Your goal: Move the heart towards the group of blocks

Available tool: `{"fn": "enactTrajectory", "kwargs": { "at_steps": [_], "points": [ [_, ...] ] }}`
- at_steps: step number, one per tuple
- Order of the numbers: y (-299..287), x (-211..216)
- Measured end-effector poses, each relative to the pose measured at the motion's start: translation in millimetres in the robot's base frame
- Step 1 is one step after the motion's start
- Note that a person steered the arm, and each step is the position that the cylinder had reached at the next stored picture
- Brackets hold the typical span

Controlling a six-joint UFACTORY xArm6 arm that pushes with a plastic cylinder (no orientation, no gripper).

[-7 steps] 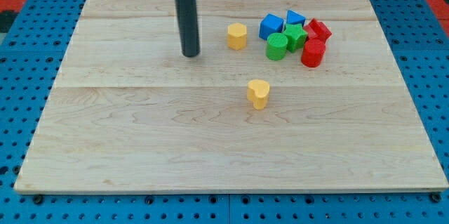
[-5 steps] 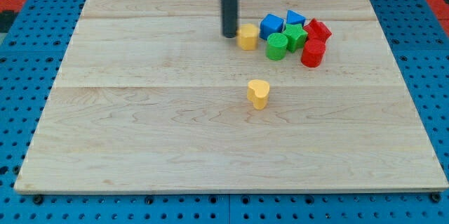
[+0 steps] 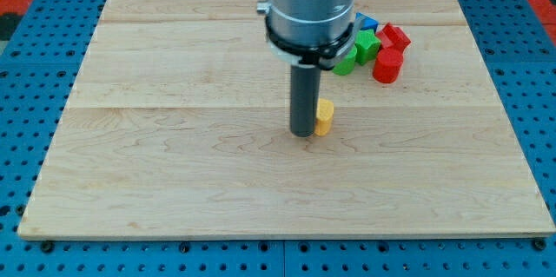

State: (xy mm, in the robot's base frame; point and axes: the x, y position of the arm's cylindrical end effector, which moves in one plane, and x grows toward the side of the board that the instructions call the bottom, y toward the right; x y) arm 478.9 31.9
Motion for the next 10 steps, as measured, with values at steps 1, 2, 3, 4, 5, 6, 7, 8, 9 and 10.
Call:
{"fn": "enactTrajectory", "kwargs": {
  "at_steps": [1,2,3,4,5,6,7,8,9,10],
  "points": [
    [-13.9,39.9],
    [-33.0,62.5],
    [-23.2,19.7],
    [21.0,-16.9],
    [36.9,-15.6],
    [52.4,-14.8],
    [57.9,-15.5],
    [71.1,-35.1],
    [72.8,-30.5],
    [92.2,24.7]
  ]
}}
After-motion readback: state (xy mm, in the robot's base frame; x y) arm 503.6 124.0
